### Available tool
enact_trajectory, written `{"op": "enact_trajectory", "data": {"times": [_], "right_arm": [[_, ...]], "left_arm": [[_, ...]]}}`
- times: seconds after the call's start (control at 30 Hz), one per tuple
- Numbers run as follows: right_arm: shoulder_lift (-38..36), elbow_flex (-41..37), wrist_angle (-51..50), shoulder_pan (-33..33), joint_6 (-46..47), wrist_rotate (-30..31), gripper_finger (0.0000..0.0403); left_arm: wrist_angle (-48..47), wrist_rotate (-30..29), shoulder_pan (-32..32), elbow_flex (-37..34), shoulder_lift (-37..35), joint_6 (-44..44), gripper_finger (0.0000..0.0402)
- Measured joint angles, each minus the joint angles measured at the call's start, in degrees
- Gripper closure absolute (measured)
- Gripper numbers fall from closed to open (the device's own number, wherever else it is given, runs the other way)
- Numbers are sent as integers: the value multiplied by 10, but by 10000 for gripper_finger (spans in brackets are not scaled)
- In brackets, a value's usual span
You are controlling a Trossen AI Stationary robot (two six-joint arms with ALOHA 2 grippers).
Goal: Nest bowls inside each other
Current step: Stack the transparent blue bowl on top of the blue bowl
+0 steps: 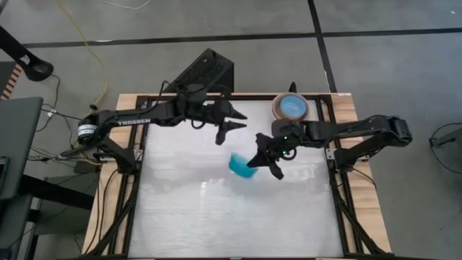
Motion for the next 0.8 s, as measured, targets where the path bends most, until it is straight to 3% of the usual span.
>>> {"op": "enact_trajectory", "data": {"times": [0.17, 0.27, 0.47, 0.8], "right_arm": [[-8, 1, -75, -22, -1, 136, 402], [-7, 0, -111, -45, -10, 166, 402], [-7, 1, -123, -55, -3, 80, 403], [-7, 1, -91, 58, 41, 35, 403]], "left_arm": [[-52, 56, 30, 0, 0, -31, 282], [-78, 76, 47, 0, 0, -36, 281], [-141, 106, 69, 0, 0, -36, 281], [-309, 120, 108, -1, 0, 15, 281]]}}
